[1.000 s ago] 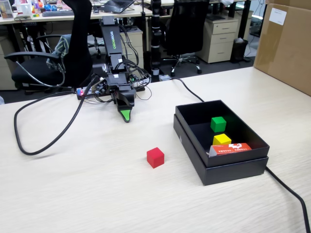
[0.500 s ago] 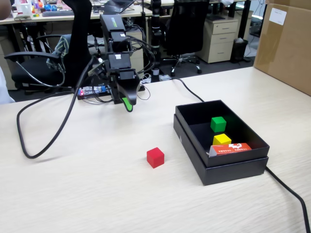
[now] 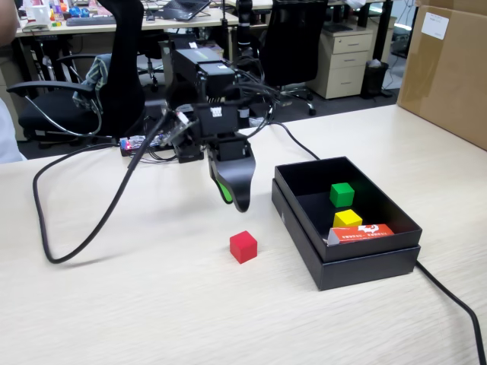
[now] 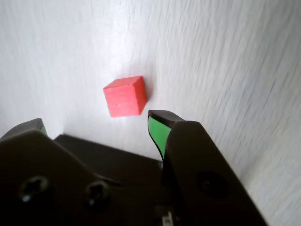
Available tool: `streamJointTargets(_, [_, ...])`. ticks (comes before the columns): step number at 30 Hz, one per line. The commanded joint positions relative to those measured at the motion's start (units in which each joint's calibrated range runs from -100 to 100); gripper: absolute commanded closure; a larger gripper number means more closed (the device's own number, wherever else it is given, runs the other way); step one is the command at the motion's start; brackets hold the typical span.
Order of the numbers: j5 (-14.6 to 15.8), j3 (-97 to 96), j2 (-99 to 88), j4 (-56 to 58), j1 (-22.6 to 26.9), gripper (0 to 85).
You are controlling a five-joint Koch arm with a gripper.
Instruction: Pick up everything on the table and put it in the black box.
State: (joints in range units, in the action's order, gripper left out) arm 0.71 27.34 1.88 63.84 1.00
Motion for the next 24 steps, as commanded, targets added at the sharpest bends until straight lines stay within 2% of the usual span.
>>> streamJointTargets(1, [0.0, 6.5, 6.0, 2.3, 0.4, 41.9])
streamJointTargets(16, [0.1, 15.4, 25.8, 2.6, 0.1, 42.4])
streamJointTargets(19, [0.3, 17.1, 27.2, 2.6, 0.0, 55.5])
streamJointTargets(24, [0.3, 18.7, 27.7, 2.6, -0.1, 84.7])
